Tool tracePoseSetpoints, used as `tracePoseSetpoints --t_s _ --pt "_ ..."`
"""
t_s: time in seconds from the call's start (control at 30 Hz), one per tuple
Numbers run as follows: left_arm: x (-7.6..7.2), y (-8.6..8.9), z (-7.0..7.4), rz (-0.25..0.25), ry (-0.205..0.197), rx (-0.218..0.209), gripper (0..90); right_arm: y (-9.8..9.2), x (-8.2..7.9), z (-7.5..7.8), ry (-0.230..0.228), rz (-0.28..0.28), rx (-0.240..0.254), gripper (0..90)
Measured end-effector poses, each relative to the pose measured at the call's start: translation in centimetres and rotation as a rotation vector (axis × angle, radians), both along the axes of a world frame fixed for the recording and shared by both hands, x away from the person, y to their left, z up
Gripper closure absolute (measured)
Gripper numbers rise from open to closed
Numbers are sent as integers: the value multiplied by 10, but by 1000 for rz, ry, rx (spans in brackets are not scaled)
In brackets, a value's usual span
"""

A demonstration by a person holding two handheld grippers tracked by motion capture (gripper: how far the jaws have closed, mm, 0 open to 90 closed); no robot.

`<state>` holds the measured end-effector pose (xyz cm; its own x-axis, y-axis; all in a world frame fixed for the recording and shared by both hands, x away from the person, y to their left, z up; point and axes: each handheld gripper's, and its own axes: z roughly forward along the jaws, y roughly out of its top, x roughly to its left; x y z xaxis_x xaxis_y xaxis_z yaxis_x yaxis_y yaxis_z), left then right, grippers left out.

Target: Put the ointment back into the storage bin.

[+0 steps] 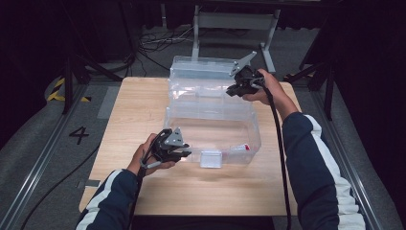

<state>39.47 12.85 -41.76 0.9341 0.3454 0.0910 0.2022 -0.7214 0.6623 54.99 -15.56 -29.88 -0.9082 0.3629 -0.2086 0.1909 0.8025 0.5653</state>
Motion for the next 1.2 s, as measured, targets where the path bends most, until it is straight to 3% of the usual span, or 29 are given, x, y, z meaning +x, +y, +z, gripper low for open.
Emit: tracePoseSetpoints --t_s 0.17,0.37,0.6,1.2 --pt "-1 1 -1 -3 -1 -8 710 2 -1 3 13 24 -28 855" --pt "-1 1 -1 3 -1 -7 710 0 -2 4 31 38 -7 862" --pt "-1 0 -1 11 0 -6 706 1 -6 6 32 65 -15 874" --pt "-3 0 -2 21 -6 -15 693 -2 -45 12 4 99 -7 877"
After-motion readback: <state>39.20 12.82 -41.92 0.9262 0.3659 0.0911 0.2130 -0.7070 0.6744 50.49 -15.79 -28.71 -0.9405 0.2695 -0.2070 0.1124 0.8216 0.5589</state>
